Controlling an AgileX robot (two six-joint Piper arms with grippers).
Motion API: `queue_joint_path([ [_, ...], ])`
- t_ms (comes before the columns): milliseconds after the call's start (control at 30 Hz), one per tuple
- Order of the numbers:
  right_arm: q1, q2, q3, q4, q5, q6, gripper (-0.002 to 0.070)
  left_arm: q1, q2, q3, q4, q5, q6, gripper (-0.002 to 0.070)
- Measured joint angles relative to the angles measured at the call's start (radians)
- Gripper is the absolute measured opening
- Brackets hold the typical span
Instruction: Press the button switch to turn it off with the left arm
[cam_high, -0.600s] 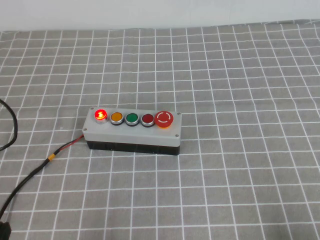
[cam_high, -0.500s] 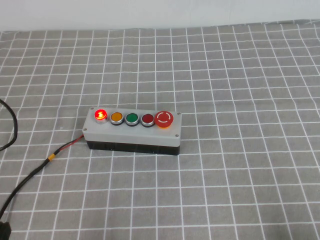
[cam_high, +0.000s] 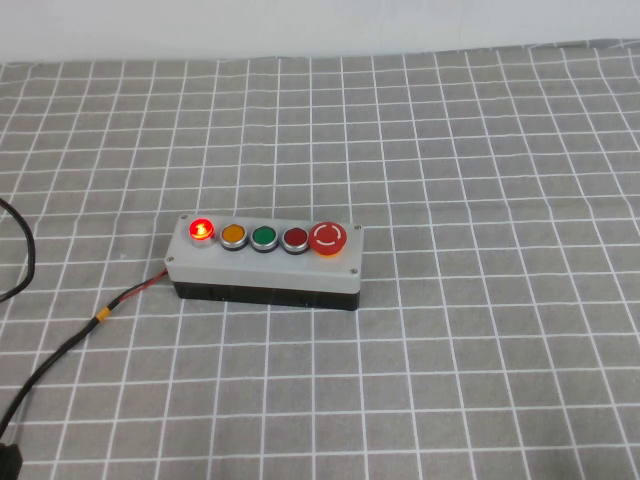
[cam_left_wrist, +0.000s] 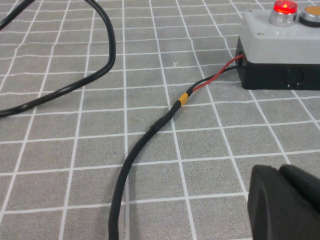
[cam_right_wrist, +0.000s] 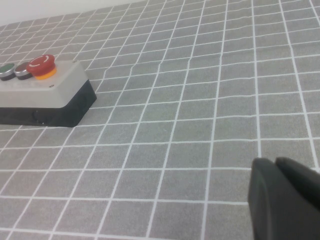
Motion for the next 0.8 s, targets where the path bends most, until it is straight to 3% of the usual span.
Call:
queue_joint_path([
  [633,0.000,0.000,0.000,0.000,0.000,0.000,-0.0017,0.000,0.000,0.000,-0.002,-0.002,0.000,-0.0003],
  [800,0.000,0.000,0.000,0.000,0.000,0.000,-0.0017,0.000,0.000,0.000,-0.126,-0.084,-0.026,-0.0003],
])
